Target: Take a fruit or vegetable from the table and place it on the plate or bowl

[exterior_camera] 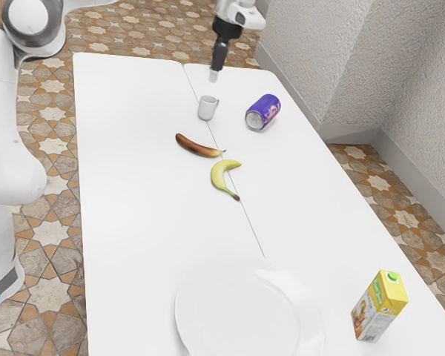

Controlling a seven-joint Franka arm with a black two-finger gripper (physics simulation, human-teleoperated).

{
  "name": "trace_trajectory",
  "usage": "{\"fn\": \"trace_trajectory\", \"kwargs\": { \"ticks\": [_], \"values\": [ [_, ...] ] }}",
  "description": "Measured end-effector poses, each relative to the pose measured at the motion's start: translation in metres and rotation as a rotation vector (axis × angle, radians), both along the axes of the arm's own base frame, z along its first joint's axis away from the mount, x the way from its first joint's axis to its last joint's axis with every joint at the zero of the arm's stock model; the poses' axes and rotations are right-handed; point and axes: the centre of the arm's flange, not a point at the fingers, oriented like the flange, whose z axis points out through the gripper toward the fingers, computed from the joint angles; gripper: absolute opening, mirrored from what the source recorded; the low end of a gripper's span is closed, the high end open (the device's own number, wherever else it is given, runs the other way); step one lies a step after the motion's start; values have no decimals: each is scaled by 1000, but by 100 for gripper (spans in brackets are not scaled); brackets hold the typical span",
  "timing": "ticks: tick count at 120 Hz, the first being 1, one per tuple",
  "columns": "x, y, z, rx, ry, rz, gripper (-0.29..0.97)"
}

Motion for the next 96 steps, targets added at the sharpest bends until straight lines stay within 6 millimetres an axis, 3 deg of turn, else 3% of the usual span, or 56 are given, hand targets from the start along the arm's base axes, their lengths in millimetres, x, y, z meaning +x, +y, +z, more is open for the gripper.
{"fn": "trace_trajectory", "kwargs": {
  "ticks": [32, 96],
  "values": [
    [12, 2, 10, 13, -113, -110, 68],
    [16, 3, 13, 17, -154, -233, 68]
  ]
}}
